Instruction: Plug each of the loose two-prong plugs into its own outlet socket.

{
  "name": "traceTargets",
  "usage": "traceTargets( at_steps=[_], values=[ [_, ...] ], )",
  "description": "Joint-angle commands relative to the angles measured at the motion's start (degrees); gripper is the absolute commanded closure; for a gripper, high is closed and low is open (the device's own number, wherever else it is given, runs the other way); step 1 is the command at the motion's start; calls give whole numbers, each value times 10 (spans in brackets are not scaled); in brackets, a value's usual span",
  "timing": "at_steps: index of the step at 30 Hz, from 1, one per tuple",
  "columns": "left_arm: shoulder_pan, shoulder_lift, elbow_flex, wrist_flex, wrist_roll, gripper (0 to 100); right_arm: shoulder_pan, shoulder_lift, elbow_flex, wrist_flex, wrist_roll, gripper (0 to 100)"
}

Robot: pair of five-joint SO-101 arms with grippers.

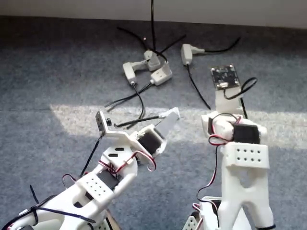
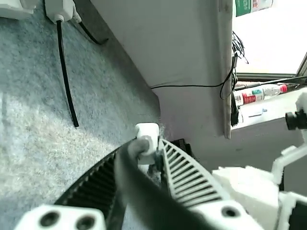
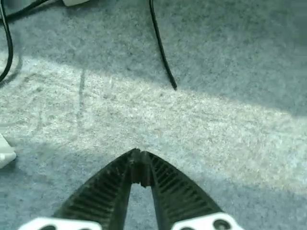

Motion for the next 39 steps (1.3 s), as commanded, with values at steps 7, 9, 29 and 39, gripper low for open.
traceTargets(
  at_steps=[7, 9, 29, 39],
  values=[
    [-114, -3, -155, 237, -82, 992, 65, -45, 29, 97, -69, 848],
    [-129, -6, -183, 299, -82, 993, 65, -43, 59, 85, -95, 848],
    [-146, -1, -393, 790, -81, 993, -11, -42, 316, -123, -133, 848],
    [-142, -1, -390, 862, -104, 993, -11, -43, 358, -153, -131, 849]
  ],
)
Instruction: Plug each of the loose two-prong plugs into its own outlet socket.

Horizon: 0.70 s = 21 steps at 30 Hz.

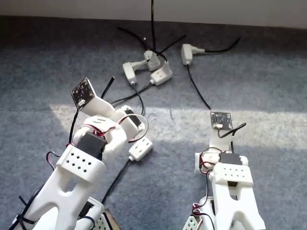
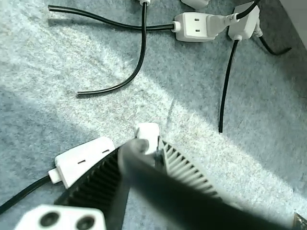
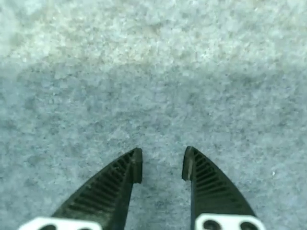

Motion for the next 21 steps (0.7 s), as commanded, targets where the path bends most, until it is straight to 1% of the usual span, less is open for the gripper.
traceTargets(
  at_steps=[1, 4, 8, 14, 21],
  values=[
    [7, -2, -13, 52, -34, 993, -5, -7, -1, -8, -3, 849],
    [18, -2, 19, 50, -46, 993, -6, -7, -1, -8, 0, 850],
    [53, -2, 52, 32, -47, 993, -6, -7, -1, -8, 0, 850],
    [65, -2, 108, -53, -47, 993, -7, -7, -1, -8, 1, 850],
    [59, -1, 138, -106, -44, 993, -80, -7, 0, -6, 1, 850]
  ],
)
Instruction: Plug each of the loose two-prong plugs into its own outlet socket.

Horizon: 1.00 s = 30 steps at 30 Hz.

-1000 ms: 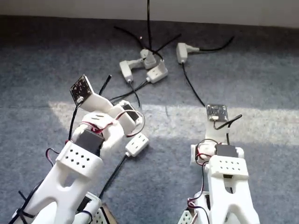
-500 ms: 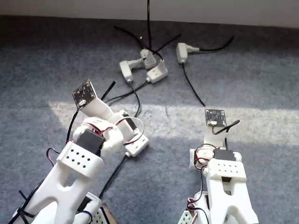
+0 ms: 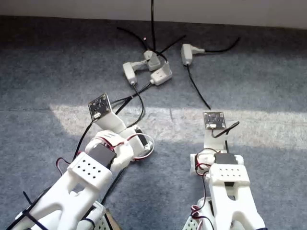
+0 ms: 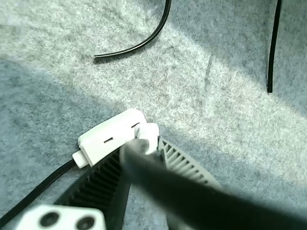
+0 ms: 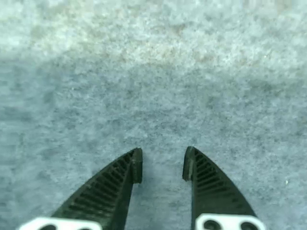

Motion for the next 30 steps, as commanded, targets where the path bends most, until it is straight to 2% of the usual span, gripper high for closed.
traceTargets(
  at_steps=[1, 15, 18, 21, 26, 30],
  values=[
    [1, -1, 13, -44, -3, 993, -25, -7, 0, -5, 1, 850],
    [-11, -2, 26, -54, -6, 993, -27, -13, -7, -5, 0, 851],
    [5, -7, 25, -139, -4, 993, -26, -13, -18, -3, -3, 851],
    [30, -5, 29, -246, -2, 993, -24, -13, -66, 47, -3, 854],
    [75, -2, 41, -361, -2, 993, -24, -13, -160, 142, 0, 998],
    [117, -6, 70, -472, -2, 993, -23, -13, -193, 152, 1, 991]
  ],
)
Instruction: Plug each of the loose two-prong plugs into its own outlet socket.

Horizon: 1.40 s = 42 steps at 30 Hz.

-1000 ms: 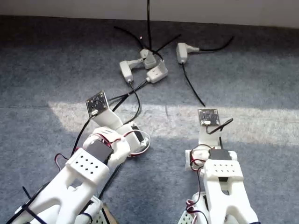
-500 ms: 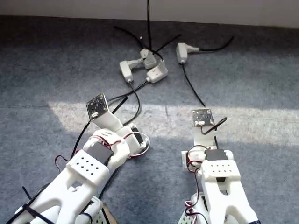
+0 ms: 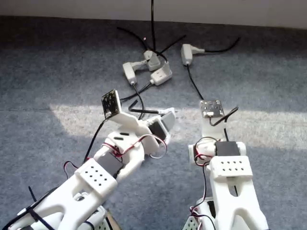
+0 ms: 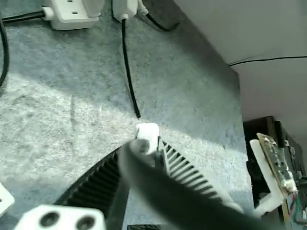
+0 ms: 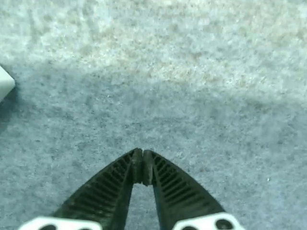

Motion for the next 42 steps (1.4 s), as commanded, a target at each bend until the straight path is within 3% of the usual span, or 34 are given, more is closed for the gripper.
traceTargets(
  at_steps=[1, 9, 12, 20, 30, 42],
  values=[
    [49, -7, 30, -136, -3, 993, -3, -12, -51, 8, 1, 992],
    [77, -8, 177, -414, -3, 993, 33, -12, -109, 7, 1, 992],
    [79, -8, 209, -472, -2, 993, 45, -11, -121, 2, 1, 992],
    [155, -8, 236, -478, -4, 993, 44, -9, -117, -32, -4, 992],
    [73, -8, 212, -480, -2, 993, 65, -11, -56, -16, 27, 992],
    [109, -8, 217, -478, 25, 993, -17, -11, -43, -41, 29, 992]
  ],
)
